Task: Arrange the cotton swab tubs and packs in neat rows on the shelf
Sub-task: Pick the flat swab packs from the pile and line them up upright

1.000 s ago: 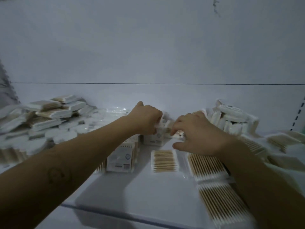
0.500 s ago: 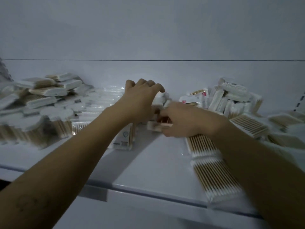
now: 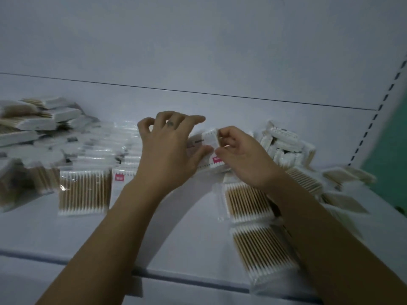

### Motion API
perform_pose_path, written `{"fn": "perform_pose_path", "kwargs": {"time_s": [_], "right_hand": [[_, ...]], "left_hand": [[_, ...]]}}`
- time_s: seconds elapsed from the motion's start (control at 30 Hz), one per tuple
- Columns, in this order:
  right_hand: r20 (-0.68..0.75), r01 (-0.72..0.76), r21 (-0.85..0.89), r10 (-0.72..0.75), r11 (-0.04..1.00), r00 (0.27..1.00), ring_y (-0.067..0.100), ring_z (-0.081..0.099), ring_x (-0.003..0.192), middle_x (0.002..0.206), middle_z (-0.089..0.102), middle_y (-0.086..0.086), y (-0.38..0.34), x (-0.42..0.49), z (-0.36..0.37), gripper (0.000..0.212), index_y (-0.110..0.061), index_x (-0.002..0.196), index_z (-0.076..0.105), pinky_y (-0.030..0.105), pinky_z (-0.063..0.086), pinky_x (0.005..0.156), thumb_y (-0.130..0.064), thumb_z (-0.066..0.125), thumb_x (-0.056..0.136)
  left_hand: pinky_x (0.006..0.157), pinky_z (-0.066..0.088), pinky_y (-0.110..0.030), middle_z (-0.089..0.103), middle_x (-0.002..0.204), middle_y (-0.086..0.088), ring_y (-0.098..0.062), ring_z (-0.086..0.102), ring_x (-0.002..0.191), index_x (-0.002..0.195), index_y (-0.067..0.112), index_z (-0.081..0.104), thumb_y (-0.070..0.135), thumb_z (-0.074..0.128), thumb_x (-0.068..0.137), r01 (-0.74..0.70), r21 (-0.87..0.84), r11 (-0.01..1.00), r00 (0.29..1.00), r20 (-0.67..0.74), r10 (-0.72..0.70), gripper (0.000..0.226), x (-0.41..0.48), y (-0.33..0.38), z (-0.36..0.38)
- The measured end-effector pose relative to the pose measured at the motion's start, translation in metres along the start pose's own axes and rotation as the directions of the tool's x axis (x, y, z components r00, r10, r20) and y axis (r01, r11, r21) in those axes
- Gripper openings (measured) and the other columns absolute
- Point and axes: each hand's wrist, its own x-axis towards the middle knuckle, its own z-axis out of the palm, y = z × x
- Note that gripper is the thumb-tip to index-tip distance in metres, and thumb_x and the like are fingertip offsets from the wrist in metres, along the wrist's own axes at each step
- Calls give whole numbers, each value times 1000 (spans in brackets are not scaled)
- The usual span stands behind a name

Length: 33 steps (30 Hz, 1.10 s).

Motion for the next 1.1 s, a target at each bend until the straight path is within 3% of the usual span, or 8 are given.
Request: {"fn": "perform_pose_path", "kwargs": {"time_s": [0.1,0.2,0.37,0.57,0.73,0.87,0.97,1.1], "right_hand": [[-3,26,40,-26,999,1000,12,70,89,98,70,2,-1,2,0,26,-23,107,57,28,56,81,-1,59,93],[-16,44,27,-43,999,999,11,71,88,100,71,-3,-3,-1,2,35,-22,113,58,23,57,76,-4,70,85],[-183,92,-12,-93,996,979,15,70,83,95,67,-2,-5,-1,14,53,-27,124,53,26,59,73,-2,73,82],[-192,93,-233,-139,968,972,-2,56,70,91,63,-12,-9,-3,15,41,-23,118,56,12,49,66,-11,74,83],[-180,67,-192,-103,979,978,14,65,75,90,68,-3,-5,-3,21,35,-20,100,54,23,57,71,-8,79,78],[-156,40,-211,-74,977,985,4,67,77,96,67,-4,-4,-2,17,31,-17,101,56,21,57,73,-8,77,80],[-170,75,-429,-163,900,972,0,63,85,95,65,-11,0,0,4,23,-24,103,58,23,54,82,-14,71,86],[-82,108,-563,-186,819,979,4,63,89,93,67,-10,4,1,-2,12,-22,99,66,33,53,86,-22,68,88]], "left_hand": [[88,20,-37,69,102,6,-25,54,109,110,28,66,48,62,80,-6,-5,1000,998,-56,6,37,-3,-1,2],[82,16,-30,65,96,17,-18,51,108,99,27,65,50,65,79,179,-135,975,969,-148,-198,30,-7,-2,-3],[86,14,-30,60,102,17,-17,47,115,105,25,62,56,62,79,299,-142,944,940,-129,-317,41,-15,-11,-4],[90,21,-39,56,128,6,-27,41,121,133,30,52,55,65,72,112,77,991,992,-64,-107,68,-17,-10,-7],[86,22,-38,64,119,5,-26,54,111,134,31,52,46,75,73,-98,51,994,991,93,93,67,-20,0,-2],[78,28,-36,66,106,1,-26,63,88,115,27,65,35,77,73,-72,18,997,989,134,69,45,-15,-6,4],[79,31,-35,61,104,2,-25,62,86,98,22,66,33,74,77,62,44,997,978,195,-69,25,-2,-13,4],[87,27,-36,62,99,5,-22,58,93,96,24,60,38,67,84,43,324,945,933,325,-154,20,12,-16,6]]}}
